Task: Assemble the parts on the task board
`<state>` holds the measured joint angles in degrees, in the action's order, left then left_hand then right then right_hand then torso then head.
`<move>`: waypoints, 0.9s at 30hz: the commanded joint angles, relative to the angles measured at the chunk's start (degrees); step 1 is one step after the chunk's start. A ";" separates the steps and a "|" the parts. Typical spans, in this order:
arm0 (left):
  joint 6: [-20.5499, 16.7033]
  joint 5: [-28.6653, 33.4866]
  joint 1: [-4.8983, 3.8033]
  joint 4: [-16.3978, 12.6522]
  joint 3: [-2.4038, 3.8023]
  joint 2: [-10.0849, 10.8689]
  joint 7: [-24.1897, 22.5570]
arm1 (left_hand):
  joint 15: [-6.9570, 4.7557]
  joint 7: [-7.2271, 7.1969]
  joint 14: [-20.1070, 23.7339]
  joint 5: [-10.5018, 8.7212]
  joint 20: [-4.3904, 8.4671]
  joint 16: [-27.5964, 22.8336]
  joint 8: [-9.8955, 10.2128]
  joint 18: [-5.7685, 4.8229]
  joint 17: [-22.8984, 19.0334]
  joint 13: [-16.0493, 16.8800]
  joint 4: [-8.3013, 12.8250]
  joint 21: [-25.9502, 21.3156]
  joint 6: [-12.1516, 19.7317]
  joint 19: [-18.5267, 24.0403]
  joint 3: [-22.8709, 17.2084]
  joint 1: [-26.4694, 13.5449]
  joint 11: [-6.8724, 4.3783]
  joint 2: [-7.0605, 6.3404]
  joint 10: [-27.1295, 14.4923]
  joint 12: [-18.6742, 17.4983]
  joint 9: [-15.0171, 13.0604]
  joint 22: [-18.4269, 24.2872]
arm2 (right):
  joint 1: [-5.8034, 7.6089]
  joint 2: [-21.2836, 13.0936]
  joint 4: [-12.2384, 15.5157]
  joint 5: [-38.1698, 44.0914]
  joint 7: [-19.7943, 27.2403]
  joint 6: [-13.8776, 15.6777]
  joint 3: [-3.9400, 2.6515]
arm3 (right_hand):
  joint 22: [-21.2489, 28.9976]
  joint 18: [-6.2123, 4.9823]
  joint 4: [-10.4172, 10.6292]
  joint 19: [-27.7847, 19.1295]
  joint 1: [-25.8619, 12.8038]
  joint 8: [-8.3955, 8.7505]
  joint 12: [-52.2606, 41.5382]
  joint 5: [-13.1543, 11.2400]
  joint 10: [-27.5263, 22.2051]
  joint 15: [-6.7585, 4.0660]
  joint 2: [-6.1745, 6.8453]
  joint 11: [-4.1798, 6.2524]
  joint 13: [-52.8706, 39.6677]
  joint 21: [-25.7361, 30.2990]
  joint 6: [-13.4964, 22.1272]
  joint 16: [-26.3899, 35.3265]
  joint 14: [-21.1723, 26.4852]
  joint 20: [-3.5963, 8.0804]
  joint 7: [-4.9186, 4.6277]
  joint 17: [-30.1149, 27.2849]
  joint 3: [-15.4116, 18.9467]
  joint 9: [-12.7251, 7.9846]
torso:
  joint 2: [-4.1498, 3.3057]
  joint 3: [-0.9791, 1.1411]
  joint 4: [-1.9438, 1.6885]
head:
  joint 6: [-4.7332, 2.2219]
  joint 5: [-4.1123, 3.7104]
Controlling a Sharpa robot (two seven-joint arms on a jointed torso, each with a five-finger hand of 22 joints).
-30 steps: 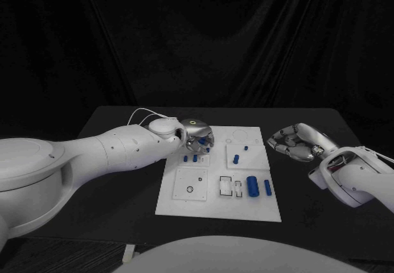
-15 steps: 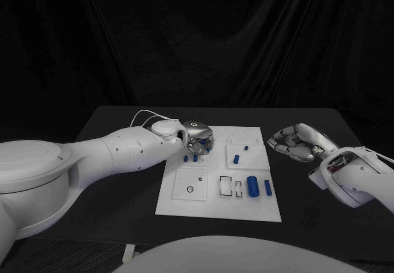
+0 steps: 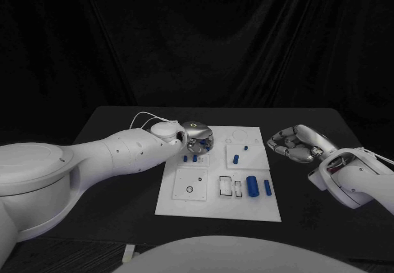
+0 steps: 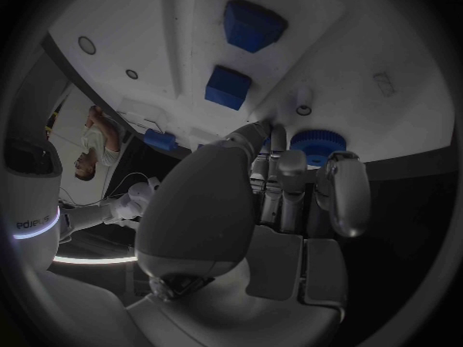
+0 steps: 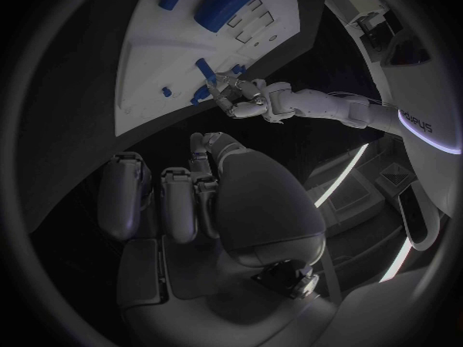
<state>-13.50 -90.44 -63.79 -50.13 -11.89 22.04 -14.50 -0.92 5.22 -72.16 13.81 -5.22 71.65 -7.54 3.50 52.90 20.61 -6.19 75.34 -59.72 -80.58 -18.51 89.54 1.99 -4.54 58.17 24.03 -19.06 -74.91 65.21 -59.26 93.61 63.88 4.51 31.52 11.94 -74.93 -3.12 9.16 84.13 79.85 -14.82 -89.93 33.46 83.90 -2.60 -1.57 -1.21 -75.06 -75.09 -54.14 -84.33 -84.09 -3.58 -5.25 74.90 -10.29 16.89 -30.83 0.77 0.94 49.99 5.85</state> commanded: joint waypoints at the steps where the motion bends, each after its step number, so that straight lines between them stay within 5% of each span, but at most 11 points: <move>1: -2.17 -0.29 0.49 -0.59 -0.22 0.65 -1.92 | -0.21 0.08 -0.48 0.42 0.24 -0.21 -0.90 0.02 -0.12 -0.16 0.86 0.11 -1.60 0.00 -0.22 0.49 -0.06 0.06 1.27 -0.37 -0.46 -10.46 | -0.20 -0.08 0.04 0.10 0.13 -0.03 -0.03 | -10.31 -0.37 -0.03 0.45 -0.27 -0.09 -0.07 0.34 6.10 -0.43 0.02 0.27 -14.94 0.32 -0.08 0.25 -4.40 0.40 -0.26 8.66 -0.35 0.08 | -0.01 0.00 -0.01 | 0.01 0.07; 8: -4.56 -0.29 0.29 -4.30 -0.21 3.60 -1.54 | -0.43 0.20 -0.65 -0.68 0.35 -1.22 -0.91 0.04 -1.45 -1.23 1.29 0.00 -2.33 -0.04 -0.82 -0.14 0.06 -0.35 2.48 -2.43 -0.40 -10.43 | -0.28 -0.42 0.07 0.10 -0.01 -0.10 -0.03 | -10.31 -0.37 -0.03 0.45 -0.27 -0.09 -0.07 0.34 6.10 -0.43 0.02 0.27 -14.94 0.32 -0.08 0.25 -4.40 0.40 -0.26 8.66 -0.35 0.08 | 0.01 0.00 -0.01 | 0.01 0.11; 11: -5.60 -0.29 -0.44 -5.91 -0.20 4.82 -1.18 | -0.51 0.14 -0.66 -1.42 0.40 -1.66 -0.76 0.10 -1.98 -1.65 1.41 -0.27 -2.38 0.08 -0.93 -0.35 0.02 -0.64 2.91 -3.23 -0.31 -10.35 | -0.29 -0.47 0.04 0.10 -0.08 -0.20 -0.03 | -10.28 -0.38 -0.05 0.42 -0.27 -0.11 -0.07 0.36 6.10 -0.43 0.00 0.28 -14.94 0.41 -0.10 0.28 -4.39 0.40 -0.26 8.63 -0.39 0.09 | 0.01 -0.01 -0.01 | 0.01 0.41; 21: -6.10 -0.28 -5.99 -13.08 -0.20 10.34 1.15 | -0.86 -0.14 -0.22 -3.85 0.52 -3.39 0.44 0.33 -3.98 -3.62 1.01 -1.62 -2.07 0.76 -1.60 -1.38 -0.11 -1.32 3.80 -6.94 0.37 -10.00 | -0.33 -0.24 -0.23 0.10 -0.22 -0.71 -0.03 | -10.28 -0.38 -0.05 0.42 -0.27 -0.11 -0.07 0.36 6.10 -0.43 0.00 0.28 -14.94 0.41 -0.10 0.28 -4.39 0.40 -0.26 8.63 -0.39 0.09 | 0.06 0.00 -0.01 | 0.01 0.75; 27: -4.02 -0.28 -7.23 -14.66 -0.21 11.60 1.80 | -1.00 -0.33 0.59 -4.60 0.51 -4.71 1.48 0.52 -5.71 -4.66 0.45 -2.70 -1.17 1.33 -1.90 -1.95 -0.09 -1.70 2.78 -9.18 0.90 -9.72 | -0.41 0.05 -0.44 0.10 -0.20 -0.79 -0.03 | -10.19 -0.45 -0.08 0.32 -0.29 -0.16 -0.07 0.36 6.10 -0.44 -0.03 0.28 -14.94 0.72 -0.16 0.25 -4.40 0.41 -0.25 8.67 -0.46 0.12 | 0.03 -0.01 0.00 | 0.01 0.81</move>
<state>-18.52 -90.66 -70.82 -64.45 -12.13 33.75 -13.42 -2.05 4.84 -71.88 9.52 -4.70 67.15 -6.22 3.51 47.43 16.03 -5.60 72.83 -61.36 -79.46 -20.43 88.03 1.82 -6.35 61.35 15.07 -18.26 -74.91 64.95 -59.23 93.20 63.88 4.49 31.14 11.95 -74.91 -3.13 9.01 84.13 79.85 -14.82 -89.93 33.46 83.90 -2.60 -1.57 -1.21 -75.06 -74.54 -54.14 -84.34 -84.09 -3.58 -5.25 74.90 -10.44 16.93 -30.79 0.75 0.92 49.99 6.65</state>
